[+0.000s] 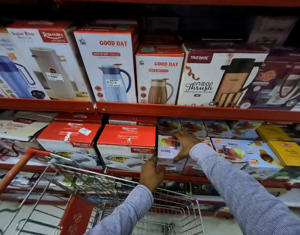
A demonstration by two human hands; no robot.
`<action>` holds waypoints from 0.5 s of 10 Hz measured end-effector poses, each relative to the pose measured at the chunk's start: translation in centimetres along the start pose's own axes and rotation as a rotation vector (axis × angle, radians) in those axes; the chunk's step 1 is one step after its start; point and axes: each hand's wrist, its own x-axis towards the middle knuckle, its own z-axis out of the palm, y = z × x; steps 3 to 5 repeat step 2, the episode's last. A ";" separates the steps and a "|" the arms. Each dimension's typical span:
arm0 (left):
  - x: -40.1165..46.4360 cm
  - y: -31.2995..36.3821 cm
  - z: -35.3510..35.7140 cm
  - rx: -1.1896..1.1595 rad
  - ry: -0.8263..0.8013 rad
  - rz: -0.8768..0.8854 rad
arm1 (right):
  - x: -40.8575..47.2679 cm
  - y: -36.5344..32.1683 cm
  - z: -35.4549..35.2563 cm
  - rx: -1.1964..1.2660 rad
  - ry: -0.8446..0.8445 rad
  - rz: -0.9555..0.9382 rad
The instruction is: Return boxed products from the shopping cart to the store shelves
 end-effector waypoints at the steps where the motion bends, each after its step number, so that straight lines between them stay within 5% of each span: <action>1: -1.1 1.9 -1.7 0.047 0.071 0.102 | -1.6 0.0 -0.2 0.027 0.025 -0.015; 2: -1.8 3.9 -4.4 0.142 0.200 0.234 | -4.5 0.3 0.2 0.073 0.358 -0.045; 5: -1.8 3.9 -4.4 0.142 0.200 0.234 | -4.5 0.3 0.2 0.073 0.358 -0.045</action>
